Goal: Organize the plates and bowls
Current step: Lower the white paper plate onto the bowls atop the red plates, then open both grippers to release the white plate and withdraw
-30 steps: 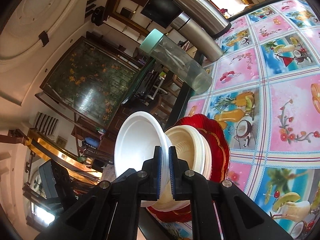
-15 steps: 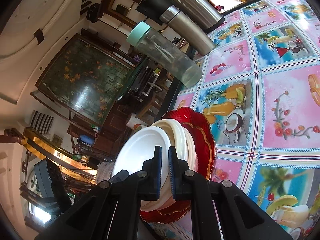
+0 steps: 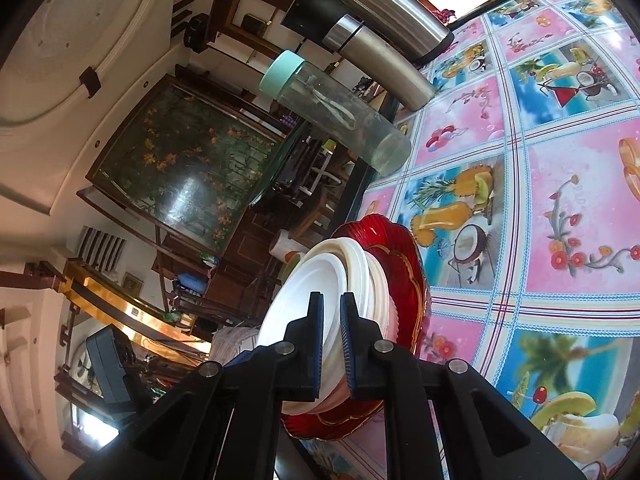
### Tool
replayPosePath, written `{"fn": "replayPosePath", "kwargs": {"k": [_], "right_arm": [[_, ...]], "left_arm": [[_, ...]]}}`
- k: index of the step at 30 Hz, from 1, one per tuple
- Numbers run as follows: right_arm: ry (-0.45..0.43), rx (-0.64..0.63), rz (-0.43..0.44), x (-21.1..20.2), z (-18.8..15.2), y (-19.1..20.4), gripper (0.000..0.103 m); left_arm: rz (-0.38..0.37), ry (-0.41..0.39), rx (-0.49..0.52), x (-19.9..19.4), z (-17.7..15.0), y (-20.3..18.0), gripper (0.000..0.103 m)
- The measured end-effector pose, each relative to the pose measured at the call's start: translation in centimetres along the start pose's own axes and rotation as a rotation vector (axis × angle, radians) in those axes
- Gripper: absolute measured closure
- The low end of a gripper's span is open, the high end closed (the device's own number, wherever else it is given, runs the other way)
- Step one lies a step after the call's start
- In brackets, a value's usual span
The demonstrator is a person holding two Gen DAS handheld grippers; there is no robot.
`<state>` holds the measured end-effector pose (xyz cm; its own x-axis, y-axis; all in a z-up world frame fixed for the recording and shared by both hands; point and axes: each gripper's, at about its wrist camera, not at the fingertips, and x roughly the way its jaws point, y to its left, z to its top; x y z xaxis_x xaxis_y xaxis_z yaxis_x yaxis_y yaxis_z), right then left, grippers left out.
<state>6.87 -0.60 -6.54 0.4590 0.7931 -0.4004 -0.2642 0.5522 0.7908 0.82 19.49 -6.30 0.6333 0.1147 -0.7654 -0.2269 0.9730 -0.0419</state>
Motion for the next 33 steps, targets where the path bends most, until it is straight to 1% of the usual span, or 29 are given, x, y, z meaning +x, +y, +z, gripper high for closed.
{"fn": "replayPosePath", "kwargs": {"k": [1,3,4,5,6,8,10,14,16,19,22,25,27,33], "right_arm": [[-0.005,-0.006,0.001,-0.2,0.1,0.0,0.090],[-0.019,-0.018,0.007,-0.7,0.0,0.0,0.080],[-0.026,-0.020,0.013,-1.0,0.0,0.0,0.074],[-0.033,-0.024,0.019,-1.3,0.0,0.1,0.072],[-0.041,-0.030,0.023,-1.7,0.0,0.1,0.072],[-0.057,-0.045,0.026,-2.3,-0.1,0.2,0.069],[-0.071,-0.059,0.024,-2.9,-0.2,0.3,0.065],[-0.091,-0.090,0.022,-3.9,-0.4,0.5,0.064],[-0.101,-0.114,0.020,-4.3,-0.5,0.8,0.064],[-0.119,-0.164,0.007,-4.9,-1.0,1.5,0.064],[-0.132,-0.217,-0.019,-5.2,-1.5,2.1,0.064],[-0.142,-0.264,-0.061,-5.2,-2.2,2.8,0.064],[-0.148,-0.293,-0.085,-5.2,-2.6,3.2,0.064],[-0.132,-0.354,-0.111,-4.8,-3.5,4.0,0.064]], "left_arm": [[0.011,-0.021,0.012,-0.5,0.0,-0.2,0.064],[0.031,-0.070,0.040,-1.5,0.0,-0.8,0.064],[0.038,-0.094,0.053,-2.0,0.0,-1.1,0.063],[0.045,-0.122,0.068,-2.7,0.0,-1.5,0.060],[0.049,-0.147,0.078,-3.3,0.0,-1.8,0.053],[0.054,-0.205,0.092,-4.7,-0.1,-2.4,0.044],[0.059,-0.265,0.102,-6.1,-0.1,-2.8,0.041],[0.070,-0.349,0.101,-8.1,-0.2,-3.2,0.024],[0.076,-0.375,0.100,-8.7,-0.2,-3.3,0.021],[0.076,-0.387,0.095,-9.3,-0.2,-3.3,0.021],[0.088,-0.384,0.089,-9.3,-0.2,-3.4,0.019],[0.081,-0.361,0.091,-8.9,-0.3,-3.7,0.019],[0.089,-0.355,0.078,-8.8,-0.4,-3.5,0.019],[0.074,-0.322,0.051,-8.5,-0.4,-3.1,0.019]]}}
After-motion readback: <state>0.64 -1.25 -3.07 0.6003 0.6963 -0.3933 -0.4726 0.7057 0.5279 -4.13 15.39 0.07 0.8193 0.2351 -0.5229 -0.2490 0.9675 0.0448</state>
